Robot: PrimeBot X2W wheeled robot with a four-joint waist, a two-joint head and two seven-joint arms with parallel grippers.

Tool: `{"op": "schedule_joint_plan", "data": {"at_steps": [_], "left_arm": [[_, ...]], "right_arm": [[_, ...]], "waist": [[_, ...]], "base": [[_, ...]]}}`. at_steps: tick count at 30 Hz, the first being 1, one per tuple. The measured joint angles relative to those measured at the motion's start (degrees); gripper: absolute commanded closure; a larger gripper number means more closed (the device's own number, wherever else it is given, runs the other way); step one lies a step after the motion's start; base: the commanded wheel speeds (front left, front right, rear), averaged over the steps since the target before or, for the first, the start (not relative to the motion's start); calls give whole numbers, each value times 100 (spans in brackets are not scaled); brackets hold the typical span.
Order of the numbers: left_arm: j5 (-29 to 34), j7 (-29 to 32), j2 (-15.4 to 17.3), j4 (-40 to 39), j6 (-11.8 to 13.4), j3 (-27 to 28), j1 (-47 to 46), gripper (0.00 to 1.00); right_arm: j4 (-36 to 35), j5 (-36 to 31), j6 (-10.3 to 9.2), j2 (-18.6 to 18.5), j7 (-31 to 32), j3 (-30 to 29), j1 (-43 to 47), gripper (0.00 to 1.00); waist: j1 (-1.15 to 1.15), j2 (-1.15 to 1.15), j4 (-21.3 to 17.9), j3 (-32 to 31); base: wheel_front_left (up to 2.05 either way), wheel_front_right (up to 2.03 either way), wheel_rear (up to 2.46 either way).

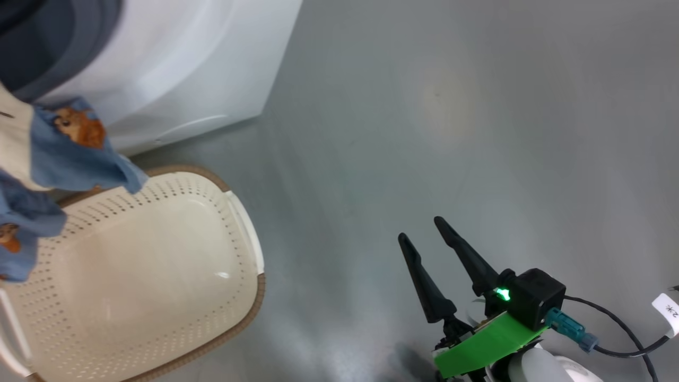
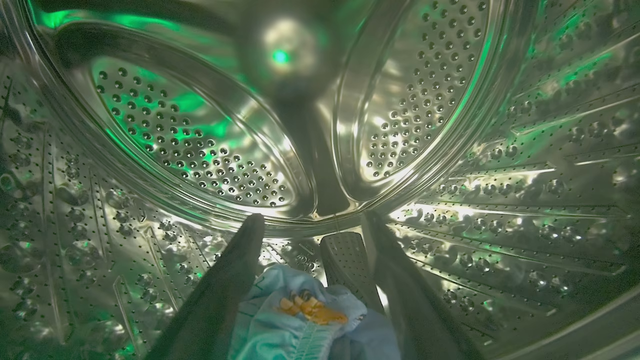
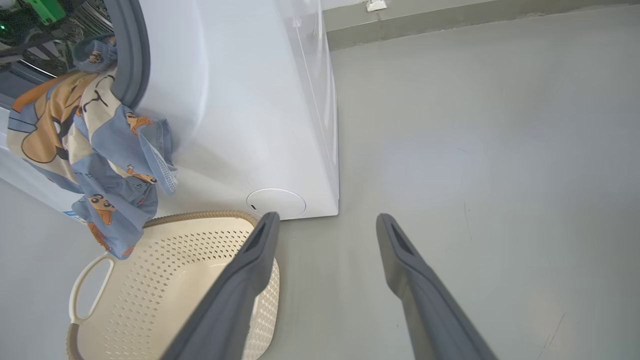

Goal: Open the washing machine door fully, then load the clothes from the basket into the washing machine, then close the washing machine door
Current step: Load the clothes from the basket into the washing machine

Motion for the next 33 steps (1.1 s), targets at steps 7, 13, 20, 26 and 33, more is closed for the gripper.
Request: {"op": "schedule_joint_plan", "data": {"at_steps": [7,13,20,26,33], "left_arm": [[-44,0,-309,-68,90,-32,283,0],[-156,0,-634,-154,140,-21,509,0],[-151,0,-1006,-448,190,-142,971,0],[-225,0,-1382,-1139,130,-186,1727,0],[-376,1,-1596,-2184,87,-203,3057,0]], "right_arm": [[19,-23,0,-4,0,-124,7,0],[44,-67,0,-5,0,-253,27,0],[70,-115,0,-23,0,-417,70,0],[66,-275,0,-30,0,-655,94,0],[34,-417,0,-31,0,-942,138,0]], "waist": [[0,0,252,-222],[0,0,457,-335],[0,0,777,-476],[0,0,1056,-614],[0,0,1401,-782]], "base": [[0,0,0],[0,0,0],[0,0,0],[0,0,0],[0,0,0]]}}
